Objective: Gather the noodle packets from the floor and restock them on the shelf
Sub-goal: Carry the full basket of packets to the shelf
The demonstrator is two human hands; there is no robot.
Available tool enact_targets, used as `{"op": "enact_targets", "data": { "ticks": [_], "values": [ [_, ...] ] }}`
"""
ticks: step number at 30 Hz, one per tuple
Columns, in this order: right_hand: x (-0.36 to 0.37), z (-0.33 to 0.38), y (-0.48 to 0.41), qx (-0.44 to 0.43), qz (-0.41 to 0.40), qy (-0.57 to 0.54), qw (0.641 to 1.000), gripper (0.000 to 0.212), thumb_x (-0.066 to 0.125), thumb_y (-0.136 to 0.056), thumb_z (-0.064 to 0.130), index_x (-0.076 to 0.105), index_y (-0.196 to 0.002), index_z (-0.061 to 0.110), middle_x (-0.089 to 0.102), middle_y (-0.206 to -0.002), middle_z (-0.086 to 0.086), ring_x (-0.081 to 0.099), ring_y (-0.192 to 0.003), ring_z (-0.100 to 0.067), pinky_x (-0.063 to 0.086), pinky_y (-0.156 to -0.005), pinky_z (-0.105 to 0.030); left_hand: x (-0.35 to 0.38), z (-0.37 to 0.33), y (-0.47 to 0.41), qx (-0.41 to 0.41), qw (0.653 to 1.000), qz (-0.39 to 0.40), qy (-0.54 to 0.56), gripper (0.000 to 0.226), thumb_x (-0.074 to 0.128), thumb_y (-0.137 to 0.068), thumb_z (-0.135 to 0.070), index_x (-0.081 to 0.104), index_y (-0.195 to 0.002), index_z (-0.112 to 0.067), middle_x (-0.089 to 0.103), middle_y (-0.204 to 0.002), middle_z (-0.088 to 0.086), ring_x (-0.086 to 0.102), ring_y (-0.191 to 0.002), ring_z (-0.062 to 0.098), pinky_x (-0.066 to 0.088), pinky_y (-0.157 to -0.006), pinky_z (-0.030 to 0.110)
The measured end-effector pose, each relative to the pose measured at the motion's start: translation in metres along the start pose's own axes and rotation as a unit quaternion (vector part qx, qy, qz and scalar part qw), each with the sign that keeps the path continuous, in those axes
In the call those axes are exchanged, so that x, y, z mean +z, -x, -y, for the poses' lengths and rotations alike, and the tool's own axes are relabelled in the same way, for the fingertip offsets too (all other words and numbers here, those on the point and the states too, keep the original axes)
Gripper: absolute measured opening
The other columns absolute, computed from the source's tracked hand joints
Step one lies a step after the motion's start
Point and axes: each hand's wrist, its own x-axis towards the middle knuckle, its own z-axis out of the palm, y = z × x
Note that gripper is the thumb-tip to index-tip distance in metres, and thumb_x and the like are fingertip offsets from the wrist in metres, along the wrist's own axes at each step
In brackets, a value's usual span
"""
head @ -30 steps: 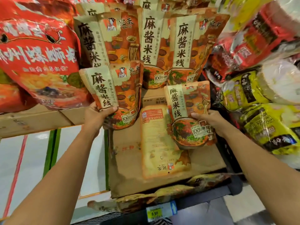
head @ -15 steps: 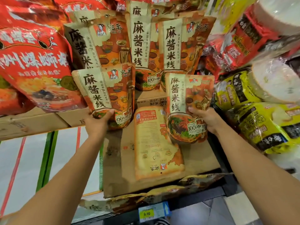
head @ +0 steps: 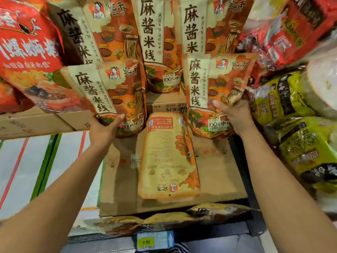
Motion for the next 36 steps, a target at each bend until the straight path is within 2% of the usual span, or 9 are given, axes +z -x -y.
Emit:
{"op": "enact_targets", "data": {
  "ticks": [6,8,12,16,21,23,28,32,36],
  "values": [
    [-0.025,0.005,0.003,0.031,0.099,0.071,0.992,0.040,0.081,-0.073,0.000,0.068,-0.109,0.013,0.072,-0.096,0.017,0.068,-0.085,0.008,0.052,-0.068,-0.010,0.012,-0.023,0.027,0.003,1.000,-0.023,0.002,0.087,0.083,-0.072,-0.051,0.041,-0.139,-0.016,0.059,-0.136,0.003,0.057,-0.124,0.021,0.046,-0.106,0.043],
    [-0.030,0.005,0.005,0.049,0.098,0.068,0.992,0.047,0.083,-0.071,0.005,0.066,-0.112,0.017,0.070,-0.106,0.009,0.068,-0.091,0.007,0.053,-0.074,-0.014,0.016,-0.022,0.031,-0.006,0.999,-0.037,0.012,0.085,0.081,-0.077,-0.045,0.037,-0.141,-0.012,0.055,-0.139,0.007,0.054,-0.127,0.023,0.043,-0.109,0.043],
    [-0.027,-0.007,0.010,0.048,0.043,0.017,0.998,0.055,0.092,-0.049,0.030,0.072,-0.100,0.023,0.074,-0.110,-0.003,0.070,-0.103,-0.019,0.055,-0.087,-0.038,0.012,-0.019,0.027,-0.015,0.999,-0.029,0.023,0.107,0.081,-0.053,-0.070,0.044,-0.138,-0.017,0.061,-0.134,0.002,0.058,-0.124,0.022,0.045,-0.107,0.047],
    [-0.014,-0.012,0.000,0.054,0.020,-0.054,0.997,0.059,0.092,-0.044,0.040,0.074,-0.095,0.016,0.077,-0.098,-0.001,0.073,-0.093,-0.021,0.058,-0.074,-0.030,0.003,-0.013,0.014,-0.017,1.000,-0.006,0.007,0.106,0.082,-0.047,-0.075,0.052,-0.132,-0.019,0.067,-0.125,-0.001,0.064,-0.114,0.022,0.052,-0.099,0.050],
    [-0.001,-0.014,-0.008,0.045,0.003,-0.102,0.994,0.033,0.084,-0.058,0.028,0.079,-0.089,0.019,0.076,-0.101,-0.004,0.072,-0.096,-0.024,0.056,-0.081,-0.038,0.006,-0.013,0.015,-0.018,1.000,0.012,0.020,0.084,0.085,-0.069,-0.052,0.049,-0.136,-0.016,0.065,-0.129,0.002,0.062,-0.118,0.021,0.050,-0.101,0.045],
    [-0.004,-0.023,-0.002,0.063,-0.003,-0.133,0.989,0.026,0.082,-0.061,0.021,0.079,-0.087,0.018,0.076,-0.099,-0.001,0.072,-0.096,-0.022,0.055,-0.082,-0.038,0.008,-0.012,0.016,-0.027,0.999,-0.007,0.020,0.091,0.084,-0.067,-0.056,0.045,-0.140,-0.016,0.062,-0.133,0.002,0.060,-0.120,0.020,0.048,-0.104,0.043],
    [-0.020,-0.022,0.001,0.088,0.001,-0.067,0.994,0.064,0.095,-0.040,0.038,0.074,-0.096,0.016,0.076,-0.100,0.001,0.072,-0.096,-0.018,0.058,-0.076,-0.029,0.009,-0.017,0.024,-0.051,0.999,-0.014,0.010,0.096,0.082,-0.065,-0.062,0.045,-0.140,-0.017,0.061,-0.134,0.002,0.058,-0.122,0.023,0.048,-0.104,0.047],
    [-0.018,-0.012,0.004,0.081,0.015,-0.053,0.995,0.060,0.090,-0.044,0.035,0.073,-0.098,0.017,0.076,-0.100,0.004,0.072,-0.098,-0.016,0.057,-0.076,-0.026,0.012,-0.024,0.050,-0.093,0.994,-0.042,-0.027,0.086,0.080,-0.069,-0.058,0.048,-0.134,-0.010,0.061,-0.131,0.010,0.058,-0.120,0.031,0.048,-0.101,0.048],
    [-0.012,-0.014,0.013,0.074,-0.011,-0.057,0.996,0.062,0.090,-0.045,0.039,0.073,-0.100,0.017,0.076,-0.100,0.004,0.072,-0.097,-0.017,0.057,-0.078,-0.027,0.018,-0.032,0.098,-0.141,0.971,0.166,-0.098,0.066,0.080,-0.067,-0.063,0.066,-0.108,-0.013,0.070,-0.112,0.015,0.069,-0.101,0.030,0.057,-0.068,0.035]
  ]
}}
